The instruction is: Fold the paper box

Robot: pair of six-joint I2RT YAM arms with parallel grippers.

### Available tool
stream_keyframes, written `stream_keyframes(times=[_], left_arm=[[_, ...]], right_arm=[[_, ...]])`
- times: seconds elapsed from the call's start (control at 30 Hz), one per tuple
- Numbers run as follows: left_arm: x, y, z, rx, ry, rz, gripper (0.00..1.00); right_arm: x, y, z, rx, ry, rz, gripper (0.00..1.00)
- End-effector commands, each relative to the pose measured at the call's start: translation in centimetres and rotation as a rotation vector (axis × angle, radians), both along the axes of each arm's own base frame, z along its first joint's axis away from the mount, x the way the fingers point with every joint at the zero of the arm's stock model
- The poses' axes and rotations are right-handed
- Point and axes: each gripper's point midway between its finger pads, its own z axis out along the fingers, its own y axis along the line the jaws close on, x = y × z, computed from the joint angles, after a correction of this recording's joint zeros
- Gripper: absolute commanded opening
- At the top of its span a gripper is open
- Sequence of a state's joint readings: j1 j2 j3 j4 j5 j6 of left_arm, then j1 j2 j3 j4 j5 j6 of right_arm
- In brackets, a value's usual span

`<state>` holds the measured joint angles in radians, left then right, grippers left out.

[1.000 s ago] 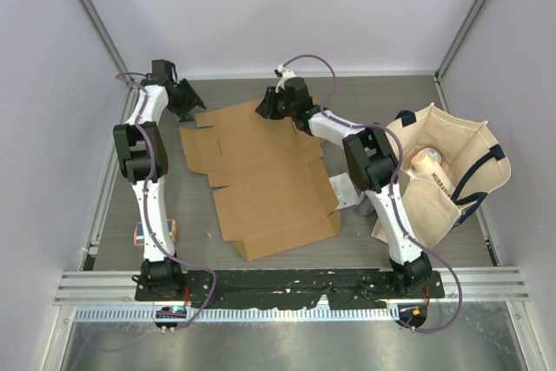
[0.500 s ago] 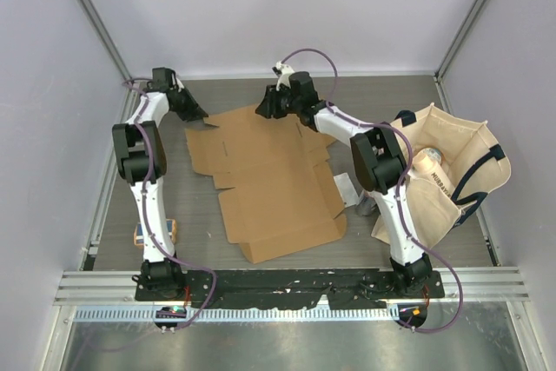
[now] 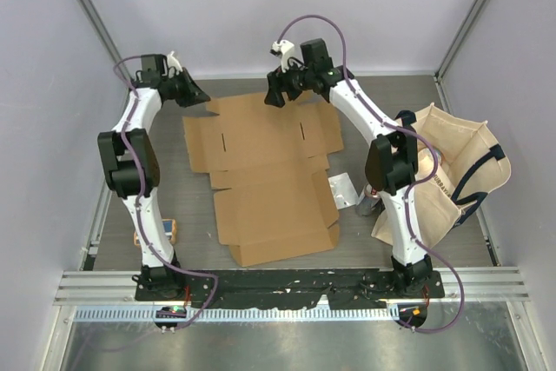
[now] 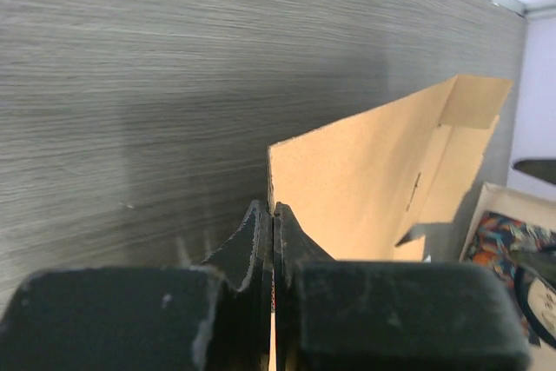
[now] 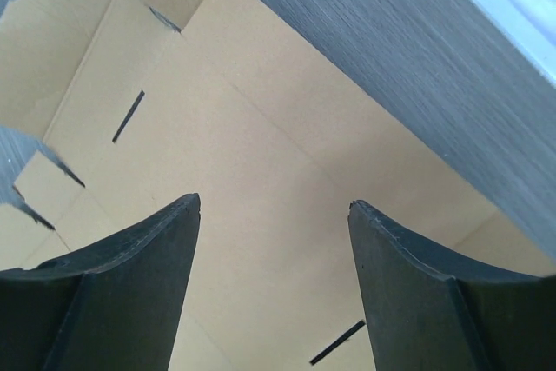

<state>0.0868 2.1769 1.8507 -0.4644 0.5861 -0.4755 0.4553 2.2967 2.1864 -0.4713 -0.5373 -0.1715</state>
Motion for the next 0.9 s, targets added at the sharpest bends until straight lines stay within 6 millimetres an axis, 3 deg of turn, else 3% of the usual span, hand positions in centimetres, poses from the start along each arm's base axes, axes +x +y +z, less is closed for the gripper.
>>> stream_keyframes(times=[0.0,0.07,0.13,0.17,0.23,0.33,0.5,0.87], left_arm=[[-2.0,-2.8,9.1,-0.002,-0.254,-0.170,0.00],[-3.1,-3.3,9.6,0.012,-0.286,-0.216,0.00],[-3.9,-3.8,11.6,0.019,-0.354,-0.242,0.00],[-4.4,-3.8,11.2,0.026,-0.357,-0.252,0.00],[-5.0,-3.9,12.6,0.039,-0.407,-0.259,0.00],[-5.7,-4.4,13.6,0.033,-0.457,-0.288,0.00],[-7.3,-5.2,15.6,0.058,-0.548,-0.334,0.00],[-9.9,-6.7,18.0,0.084,-0.648,-0.426,0.00]], right_arm=[[-2.5,-0.6,6.6,-0.016,-0.128,0.130,0.75],[-2.8,-0.5,8.0,-0.010,-0.158,0.150,0.78],[-2.8,-0.5,9.8,0.006,-0.195,0.165,0.79],[-3.0,-0.3,10.5,0.014,-0.207,0.173,0.79],[-3.0,-0.2,12.1,0.031,-0.244,0.174,0.84],[-2.7,-0.3,13.3,0.037,-0.273,0.167,0.88],[-3.0,0.1,13.4,0.053,-0.267,0.192,0.88],[-3.7,1.6,12.5,0.112,-0.227,0.269,0.88]])
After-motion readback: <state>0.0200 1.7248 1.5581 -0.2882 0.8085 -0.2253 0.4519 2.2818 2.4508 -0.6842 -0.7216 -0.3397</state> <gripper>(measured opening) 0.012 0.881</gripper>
